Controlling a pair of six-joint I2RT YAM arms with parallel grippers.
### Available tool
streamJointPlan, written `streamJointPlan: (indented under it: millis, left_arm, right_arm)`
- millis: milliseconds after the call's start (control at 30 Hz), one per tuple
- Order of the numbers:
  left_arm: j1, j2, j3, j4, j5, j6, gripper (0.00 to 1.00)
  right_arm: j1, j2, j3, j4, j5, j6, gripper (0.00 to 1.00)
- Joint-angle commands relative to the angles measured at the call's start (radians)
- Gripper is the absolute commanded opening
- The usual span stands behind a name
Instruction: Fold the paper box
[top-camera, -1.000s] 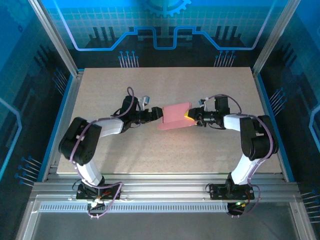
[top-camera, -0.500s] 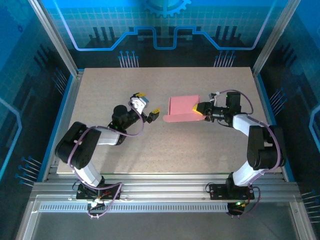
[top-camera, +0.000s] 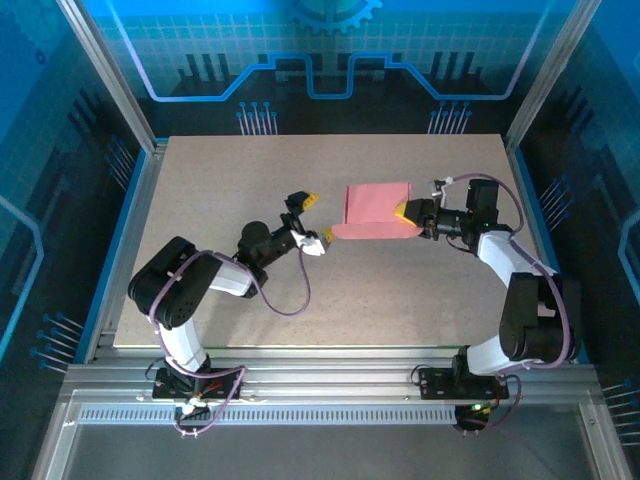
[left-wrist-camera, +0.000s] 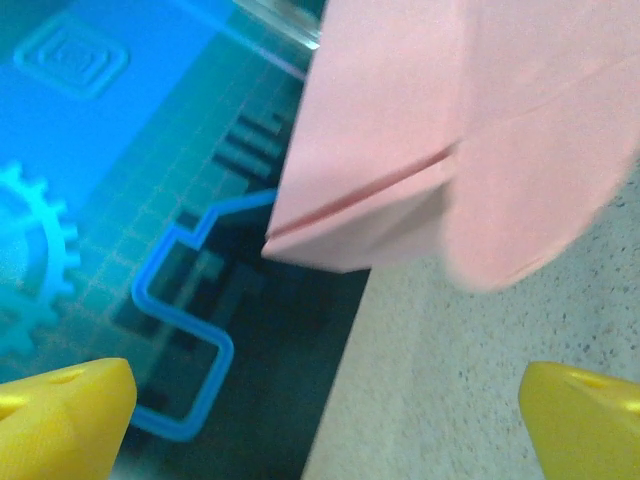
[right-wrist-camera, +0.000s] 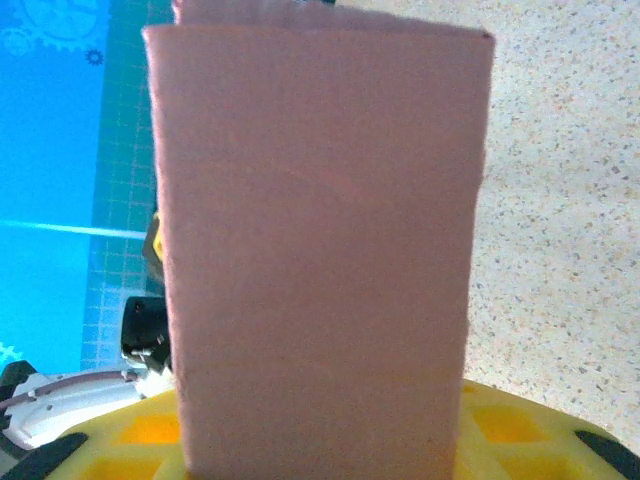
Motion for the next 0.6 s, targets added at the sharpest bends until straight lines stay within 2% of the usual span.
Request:
streamJointPlan:
  millis: [0,267,567]
  left_arm:
    - [-0.026,0.011,0.010,0.051,-0.018,0.194,0.99]
    - [-0.084,0.041,0.036,0.051,-0.002,0.303,0.98]
    - [-0.124,0.052,0.066,0.052,-0.013,0.278,0.89]
  right_arm:
    - [-0.012,-0.050,0.027,-0.034,-0.047,0.019,0.43]
    - [-0.004,-0.066,0.027,-0.021,-0.072,0.064,0.43]
    - [0.005,-0.070,0.009,-0.050,-0.076,0.048,0.43]
